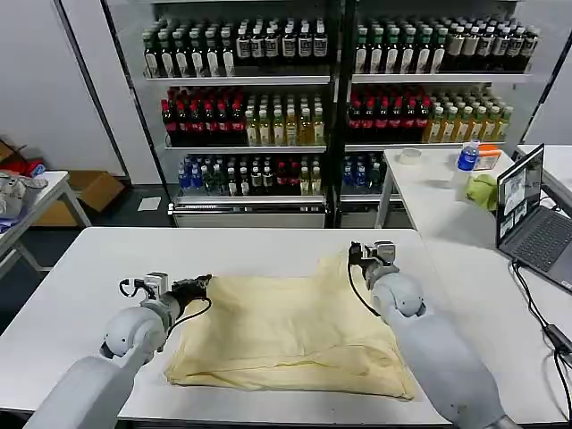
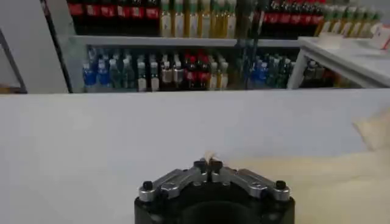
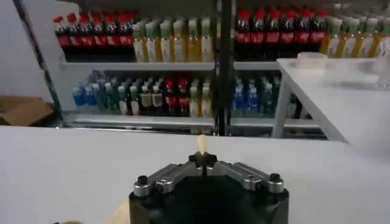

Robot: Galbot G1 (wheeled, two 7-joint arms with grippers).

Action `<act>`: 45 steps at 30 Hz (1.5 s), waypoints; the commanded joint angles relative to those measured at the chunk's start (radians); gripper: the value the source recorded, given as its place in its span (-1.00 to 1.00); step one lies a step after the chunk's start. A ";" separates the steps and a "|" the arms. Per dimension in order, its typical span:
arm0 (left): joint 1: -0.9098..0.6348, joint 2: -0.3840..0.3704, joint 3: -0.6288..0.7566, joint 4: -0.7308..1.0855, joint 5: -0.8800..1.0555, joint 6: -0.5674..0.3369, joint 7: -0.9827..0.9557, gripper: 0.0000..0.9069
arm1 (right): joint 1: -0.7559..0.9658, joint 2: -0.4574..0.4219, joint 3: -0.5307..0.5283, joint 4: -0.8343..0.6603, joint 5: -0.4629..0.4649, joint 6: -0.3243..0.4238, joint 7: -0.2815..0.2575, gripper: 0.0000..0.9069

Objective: Fold and organize the clothes.

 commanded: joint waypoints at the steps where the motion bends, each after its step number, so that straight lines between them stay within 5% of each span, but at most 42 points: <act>1: 0.079 0.026 -0.066 -0.115 -0.018 0.000 0.003 -0.98 | -0.138 -0.077 0.081 0.235 0.006 -0.023 0.006 -1.00; 30: 0.477 0.112 -0.281 -0.451 -0.019 0.000 0.040 -0.98 | -0.730 -0.193 0.387 0.688 0.034 -0.061 0.019 -1.00; 45: 0.586 0.110 -0.306 -0.456 0.064 -0.001 0.065 -0.98 | -0.889 -0.144 0.417 0.707 -0.033 -0.061 0.016 -1.00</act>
